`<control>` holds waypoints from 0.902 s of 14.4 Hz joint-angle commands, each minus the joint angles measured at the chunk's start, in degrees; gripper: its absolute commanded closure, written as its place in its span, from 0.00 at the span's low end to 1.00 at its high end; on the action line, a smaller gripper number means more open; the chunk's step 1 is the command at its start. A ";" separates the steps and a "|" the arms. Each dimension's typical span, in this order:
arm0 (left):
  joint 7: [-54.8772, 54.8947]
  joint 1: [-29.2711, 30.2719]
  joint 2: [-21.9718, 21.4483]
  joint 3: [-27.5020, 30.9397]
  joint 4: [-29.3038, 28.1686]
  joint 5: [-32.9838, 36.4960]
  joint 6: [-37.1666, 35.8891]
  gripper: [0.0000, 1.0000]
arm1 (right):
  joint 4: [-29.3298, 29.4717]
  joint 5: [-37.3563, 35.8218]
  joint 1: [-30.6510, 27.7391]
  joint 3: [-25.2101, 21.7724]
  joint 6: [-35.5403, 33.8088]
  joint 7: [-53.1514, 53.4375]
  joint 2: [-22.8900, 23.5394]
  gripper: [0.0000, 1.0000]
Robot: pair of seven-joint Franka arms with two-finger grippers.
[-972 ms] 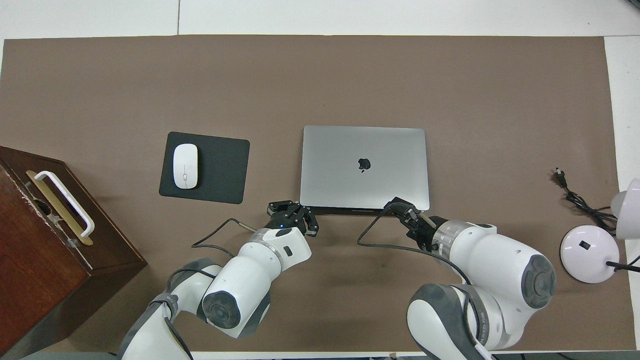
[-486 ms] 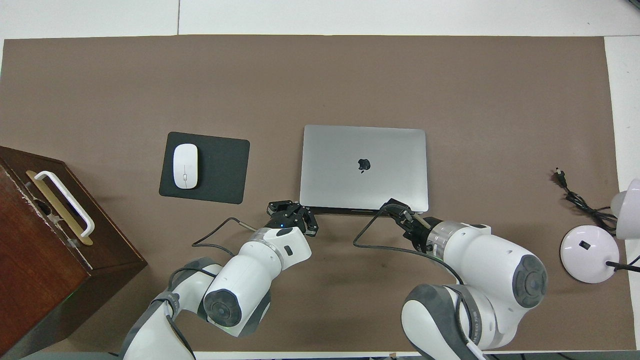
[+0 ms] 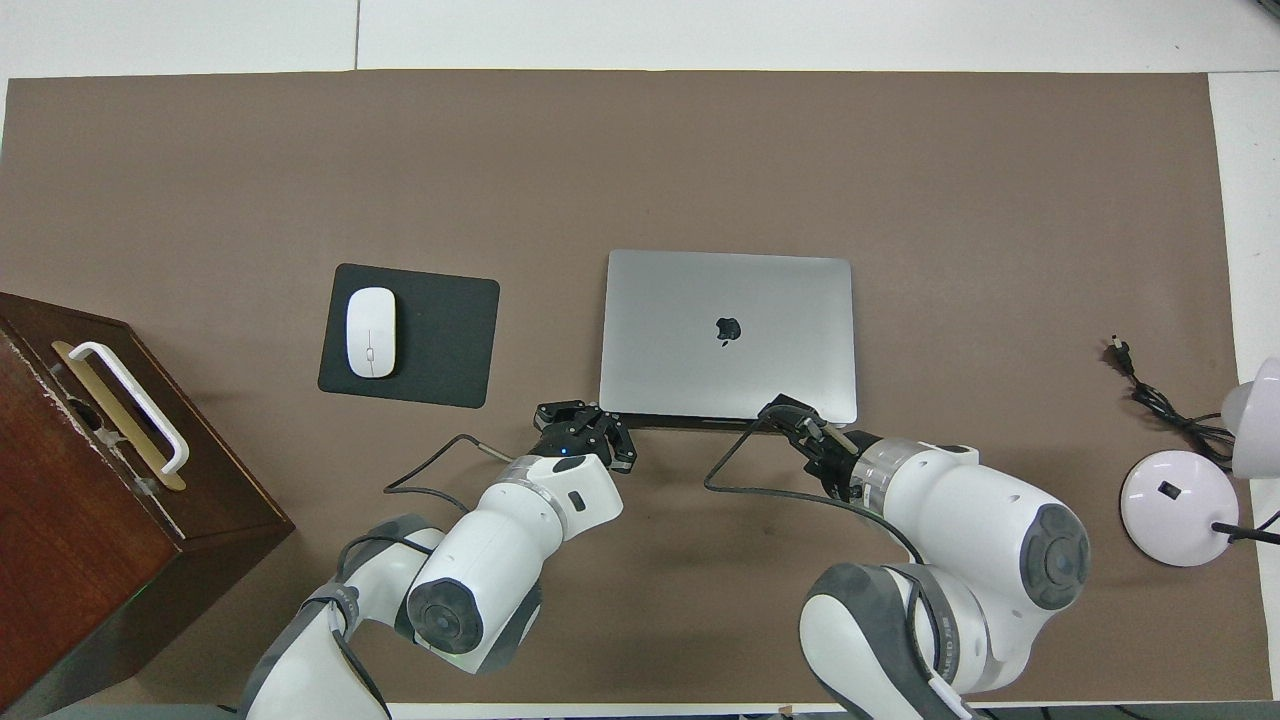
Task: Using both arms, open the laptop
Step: 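Slide the right gripper under the laptop lid's near edge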
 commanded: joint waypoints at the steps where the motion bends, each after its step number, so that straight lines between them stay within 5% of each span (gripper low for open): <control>1: 2.74 1.00 2.82 0.32 1.80 -0.77 0.85 1.00 | 1.14 1.49 0.25 0.32 1.38 -0.86 1.08 0.00; 13: 5.82 2.49 3.00 0.23 1.97 -0.69 0.76 1.00 | 2.81 1.49 0.25 0.32 2.43 -0.95 4.41 0.00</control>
